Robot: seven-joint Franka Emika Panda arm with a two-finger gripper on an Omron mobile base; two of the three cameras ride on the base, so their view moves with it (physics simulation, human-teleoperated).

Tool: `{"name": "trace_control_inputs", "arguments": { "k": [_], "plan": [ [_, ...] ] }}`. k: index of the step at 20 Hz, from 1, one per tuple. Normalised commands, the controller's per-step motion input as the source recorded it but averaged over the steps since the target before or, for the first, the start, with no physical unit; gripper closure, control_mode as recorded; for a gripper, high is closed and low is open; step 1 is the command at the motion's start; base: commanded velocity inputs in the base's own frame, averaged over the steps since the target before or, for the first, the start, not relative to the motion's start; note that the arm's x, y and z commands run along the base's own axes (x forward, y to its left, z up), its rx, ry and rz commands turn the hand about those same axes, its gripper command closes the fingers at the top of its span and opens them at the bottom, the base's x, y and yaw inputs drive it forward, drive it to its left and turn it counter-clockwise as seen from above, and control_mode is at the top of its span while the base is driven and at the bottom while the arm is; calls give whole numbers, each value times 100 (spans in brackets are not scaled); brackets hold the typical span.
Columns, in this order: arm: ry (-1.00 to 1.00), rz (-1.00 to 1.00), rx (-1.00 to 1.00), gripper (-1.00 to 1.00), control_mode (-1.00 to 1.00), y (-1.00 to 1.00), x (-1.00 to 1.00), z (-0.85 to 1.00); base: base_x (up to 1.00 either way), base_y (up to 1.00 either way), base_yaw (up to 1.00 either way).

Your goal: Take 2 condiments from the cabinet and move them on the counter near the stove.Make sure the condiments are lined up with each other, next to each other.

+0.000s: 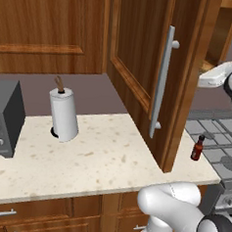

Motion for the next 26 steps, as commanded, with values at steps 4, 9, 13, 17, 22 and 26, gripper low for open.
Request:
{"name": "trace_control_inputs", "arguments": {
  "k": [4,9,13,17,22,26],
  "plan": [
    [5,11,-11,100,-100,-82,-60,-48,0,0,0],
    [-1,19,1,100,-100,-58,-32,-61,0,0,0],
    [-7,18,12,100,-100,-33,-1,-50,0,0,0],
    [-9,12,11,100,-100,-26,0,-44,0,0,0],
    [-3,6,5,100,-100,-17,0,-48,0,0,0],
    [0,4,0,100,-100,-12,0,-61,0,0,0]
  ]
}}
